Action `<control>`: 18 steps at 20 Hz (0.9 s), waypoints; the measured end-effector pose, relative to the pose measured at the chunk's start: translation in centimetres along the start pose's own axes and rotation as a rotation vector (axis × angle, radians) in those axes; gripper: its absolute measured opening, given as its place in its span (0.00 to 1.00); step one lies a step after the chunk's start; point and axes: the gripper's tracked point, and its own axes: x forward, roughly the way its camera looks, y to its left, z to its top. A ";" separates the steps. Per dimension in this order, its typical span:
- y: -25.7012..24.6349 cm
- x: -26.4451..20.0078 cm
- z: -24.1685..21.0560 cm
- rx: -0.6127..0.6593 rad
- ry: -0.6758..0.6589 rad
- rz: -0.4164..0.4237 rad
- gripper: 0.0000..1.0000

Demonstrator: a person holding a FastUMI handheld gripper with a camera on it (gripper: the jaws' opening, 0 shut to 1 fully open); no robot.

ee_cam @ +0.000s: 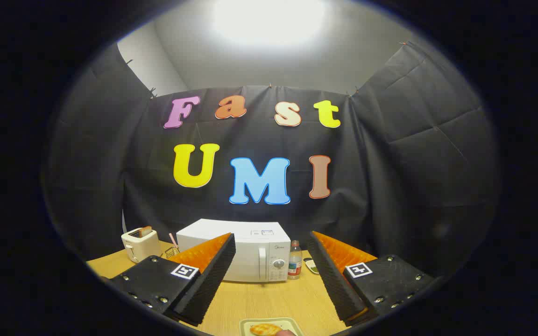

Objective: Open the microwave, put the food inside, and close the microwave door.

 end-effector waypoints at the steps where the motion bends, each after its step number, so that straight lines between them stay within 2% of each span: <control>1: 0.0 0.2 -0.1 0.004 0.001 0.004 0.99; 10: -1.7 1.2 -0.5 0.059 0.011 0.001 0.99; 18: -2.2 1.8 -1.2 0.055 0.012 0.004 0.99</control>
